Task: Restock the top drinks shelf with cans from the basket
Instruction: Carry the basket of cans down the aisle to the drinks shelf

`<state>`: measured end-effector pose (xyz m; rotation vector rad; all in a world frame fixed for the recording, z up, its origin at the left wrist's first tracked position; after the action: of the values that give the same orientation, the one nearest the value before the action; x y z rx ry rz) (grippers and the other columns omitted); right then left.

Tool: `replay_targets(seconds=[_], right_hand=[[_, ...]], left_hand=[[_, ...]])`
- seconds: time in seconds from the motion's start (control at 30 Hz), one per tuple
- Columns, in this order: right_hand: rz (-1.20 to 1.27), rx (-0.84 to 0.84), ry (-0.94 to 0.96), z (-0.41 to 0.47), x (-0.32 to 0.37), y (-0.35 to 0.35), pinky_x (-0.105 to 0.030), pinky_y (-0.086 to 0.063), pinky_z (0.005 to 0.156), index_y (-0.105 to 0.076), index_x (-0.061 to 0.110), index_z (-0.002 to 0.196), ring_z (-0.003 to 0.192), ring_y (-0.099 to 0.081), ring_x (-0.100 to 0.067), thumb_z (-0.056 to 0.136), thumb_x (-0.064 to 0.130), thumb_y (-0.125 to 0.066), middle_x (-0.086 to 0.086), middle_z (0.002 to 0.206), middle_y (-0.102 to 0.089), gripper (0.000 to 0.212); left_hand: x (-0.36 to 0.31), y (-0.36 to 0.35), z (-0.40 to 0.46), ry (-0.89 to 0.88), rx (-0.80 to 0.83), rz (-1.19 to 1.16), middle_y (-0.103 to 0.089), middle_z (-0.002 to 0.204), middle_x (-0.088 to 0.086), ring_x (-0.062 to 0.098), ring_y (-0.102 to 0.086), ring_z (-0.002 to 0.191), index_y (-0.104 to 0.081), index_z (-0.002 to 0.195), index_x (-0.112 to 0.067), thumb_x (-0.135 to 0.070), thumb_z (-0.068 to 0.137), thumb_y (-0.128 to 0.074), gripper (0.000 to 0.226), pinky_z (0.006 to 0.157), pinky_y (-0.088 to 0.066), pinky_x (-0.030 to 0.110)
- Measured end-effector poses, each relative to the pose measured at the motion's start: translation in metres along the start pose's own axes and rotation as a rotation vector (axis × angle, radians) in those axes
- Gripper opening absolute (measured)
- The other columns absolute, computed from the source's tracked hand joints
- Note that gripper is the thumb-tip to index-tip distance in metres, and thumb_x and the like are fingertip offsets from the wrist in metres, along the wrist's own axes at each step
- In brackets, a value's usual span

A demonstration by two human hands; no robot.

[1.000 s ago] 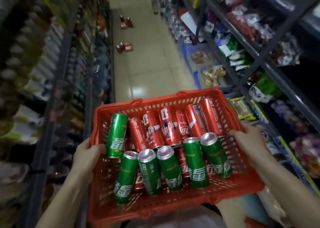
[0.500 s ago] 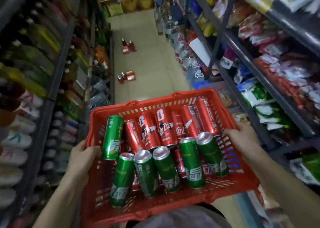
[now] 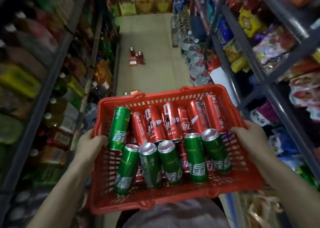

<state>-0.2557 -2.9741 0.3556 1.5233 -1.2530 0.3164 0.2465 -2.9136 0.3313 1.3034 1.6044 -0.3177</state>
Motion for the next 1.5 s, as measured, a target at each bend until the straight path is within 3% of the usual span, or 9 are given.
replay_targets(seconds=[0.23,0.4,0.53,0.63,0.83,1.03,1.2,1.37,1.5], right_hand=[[-0.043,0.042,-0.004,0.215,0.107,-0.061,-0.05,-0.061,0.079,-0.075,0.028,0.086,0.076,-0.073,-0.028,0.059,0.038,-0.067,0.0,0.075,-0.076,0.03],[-0.091,0.134,0.037,0.354,0.212,-0.109,-0.051,-0.062,0.076,-0.074,0.033,0.087,0.072,-0.073,-0.029,0.062,0.037,-0.066,0.001,0.073,-0.076,0.027],[-0.185,0.172,0.114,0.447,0.311,-0.154,-0.046,-0.06,0.08,-0.071,0.025,0.083,0.075,-0.072,-0.026,0.077,0.026,-0.068,0.002,0.078,-0.075,0.007],[-0.248,0.189,0.14,0.517,0.37,-0.199,-0.048,-0.06,0.08,-0.072,0.022,0.083,0.075,-0.072,-0.027,0.076,0.025,-0.069,0.0,0.078,-0.076,0.008],[-0.312,0.245,0.204,0.643,0.472,-0.305,-0.036,-0.055,0.074,-0.076,0.018,0.101,0.074,-0.069,-0.024,0.08,0.024,-0.069,0.001,0.079,-0.074,0.023],[-0.343,0.394,0.251,0.764,0.562,-0.429,-0.048,-0.061,0.081,-0.073,0.027,0.094,0.076,-0.073,-0.028,0.078,0.027,-0.068,0.0,0.079,-0.076,0.017],[-0.378,0.597,0.35,0.858,0.628,-0.558,-0.049,-0.061,0.082,-0.071,0.022,0.088,0.079,-0.074,-0.029,0.078,0.021,-0.069,-0.002,0.081,-0.076,0.01],[-0.507,0.752,0.453,0.928,0.658,-0.685,-0.052,-0.06,0.085,-0.073,0.032,0.088,0.081,-0.074,-0.029,0.064,0.035,-0.066,0.002,0.079,-0.076,0.025],[-0.574,0.821,0.549,0.95,0.656,-0.779,-0.051,-0.058,0.088,-0.07,0.032,0.081,0.084,-0.073,-0.03,0.067,0.036,-0.066,0.001,0.083,-0.076,0.015]], left_hand=[[-0.112,-0.061,0.159,0.055,-0.084,0.034,-0.076,0.086,0.02,0.04,-0.072,0.076,-0.074,0.09,-0.022,-0.022,0.053,-0.064,0.038,0.072,-0.061,0.059],[-0.182,-0.11,0.252,0.098,-0.165,-0.037,-0.068,0.077,0.016,0.029,-0.062,0.064,-0.071,0.096,-0.006,-0.011,0.064,-0.062,0.034,0.059,-0.051,0.034],[-0.218,-0.135,0.333,0.162,-0.223,-0.079,-0.072,0.078,0.014,0.033,-0.066,0.069,-0.071,0.094,-0.012,-0.008,0.07,-0.062,0.026,0.064,-0.055,0.041],[-0.243,-0.15,0.4,0.185,-0.266,-0.12,-0.069,0.06,-0.008,0.03,-0.061,0.064,-0.069,0.085,-0.011,-0.01,0.066,-0.062,0.02,0.063,-0.051,0.04],[-0.283,-0.172,0.531,0.277,-0.338,-0.179,-0.063,0.069,0.013,0.028,-0.06,0.063,-0.063,0.082,-0.008,-0.008,0.068,-0.062,0.014,0.061,-0.049,0.04],[-0.297,-0.191,0.637,0.393,-0.453,-0.226,-0.07,0.068,0.008,0.031,-0.067,0.064,-0.07,0.079,-0.026,-0.013,0.062,-0.061,0.023,0.064,-0.058,0.046],[-0.291,-0.235,0.703,0.496,-0.601,-0.392,-0.067,0.069,0.012,0.028,-0.062,0.06,-0.067,0.091,-0.002,0.003,0.071,-0.059,0.022,0.056,-0.052,0.035],[-0.256,-0.285,0.751,0.649,-0.747,-0.523,-0.073,0.075,0.011,0.027,-0.065,0.064,-0.072,0.09,-0.009,0.011,0.073,-0.06,0.029,0.057,-0.054,0.029],[-0.202,-0.311,0.799,0.692,-0.82,-0.55,-0.073,0.068,0.006,0.019,-0.065,0.055,-0.071,0.088,-0.011,0.013,0.076,-0.058,0.03,0.049,-0.051,0.025]])
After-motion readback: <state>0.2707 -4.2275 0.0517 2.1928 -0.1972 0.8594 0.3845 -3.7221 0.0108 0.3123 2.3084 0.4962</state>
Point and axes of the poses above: each hand's wrist, its own z-axis towards the middle knuckle, its own y-axis out of the back of the hand, x = y × z, the point moved 9 cm from there along z, towards the middle knuckle
